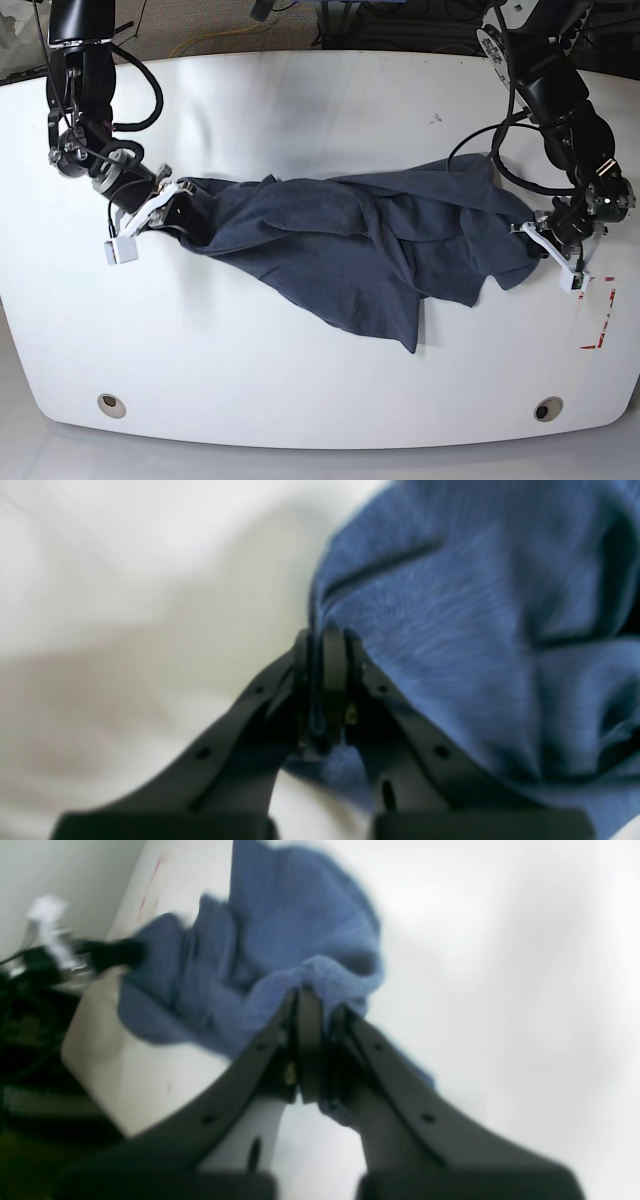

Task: Fold the T-shirt properly
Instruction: 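Hold the shirt with the right gripper and regrasp with the left gripper, then move the left gripper to grasp another edge of the shirt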

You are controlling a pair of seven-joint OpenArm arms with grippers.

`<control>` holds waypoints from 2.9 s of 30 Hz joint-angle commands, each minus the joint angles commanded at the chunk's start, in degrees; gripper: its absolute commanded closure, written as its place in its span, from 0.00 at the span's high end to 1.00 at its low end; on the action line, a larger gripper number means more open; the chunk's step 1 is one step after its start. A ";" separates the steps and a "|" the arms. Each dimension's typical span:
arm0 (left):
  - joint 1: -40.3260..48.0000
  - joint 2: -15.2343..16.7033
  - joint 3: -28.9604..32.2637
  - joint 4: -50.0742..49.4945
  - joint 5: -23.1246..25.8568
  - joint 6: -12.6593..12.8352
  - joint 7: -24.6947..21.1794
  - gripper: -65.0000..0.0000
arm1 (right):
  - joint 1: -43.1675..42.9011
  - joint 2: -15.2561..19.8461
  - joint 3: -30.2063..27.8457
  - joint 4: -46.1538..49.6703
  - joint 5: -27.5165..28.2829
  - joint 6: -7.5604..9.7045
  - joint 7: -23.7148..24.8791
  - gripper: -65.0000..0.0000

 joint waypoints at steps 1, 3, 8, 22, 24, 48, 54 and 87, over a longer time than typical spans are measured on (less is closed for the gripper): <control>-0.09 -0.09 0.09 1.67 0.00 0.00 0.70 0.00 | 1.05 0.35 -0.09 -0.35 0.00 0.00 0.00 0.00; -0.70 -0.26 1.05 5.45 0.00 0.00 1.58 0.00 | 3.60 0.62 -0.18 -1.85 0.18 0.00 0.00 0.00; -4.66 -1.85 3.78 14.86 -0.09 0.00 6.68 0.00 | 13.98 3.08 -4.22 -6.68 0.26 0.00 0.00 0.00; -30.51 -8.00 3.69 15.12 0.26 0.18 13.27 0.00 | 48.97 7.03 -19.43 -20.40 0.70 0.00 0.00 0.00; -32.88 -8.97 3.69 14.51 0.26 0.18 13.19 0.00 | 52.31 7.91 -21.10 -20.84 0.70 0.00 0.00 0.00; 4.40 -8.97 -6.86 14.86 0.00 -4.31 7.74 0.00 | 3.69 3.60 -3.87 -5.63 5.36 0.44 -0.26 0.00; 17.93 -7.74 -7.30 13.71 0.09 -5.71 -1.93 0.04 | -7.47 0.70 -1.58 -5.63 5.36 0.53 -0.18 0.00; 12.66 -8.62 10.90 15.30 -6.59 -5.93 3.96 0.82 | -11.34 -2.11 -1.49 -5.54 5.27 0.53 0.00 0.00</control>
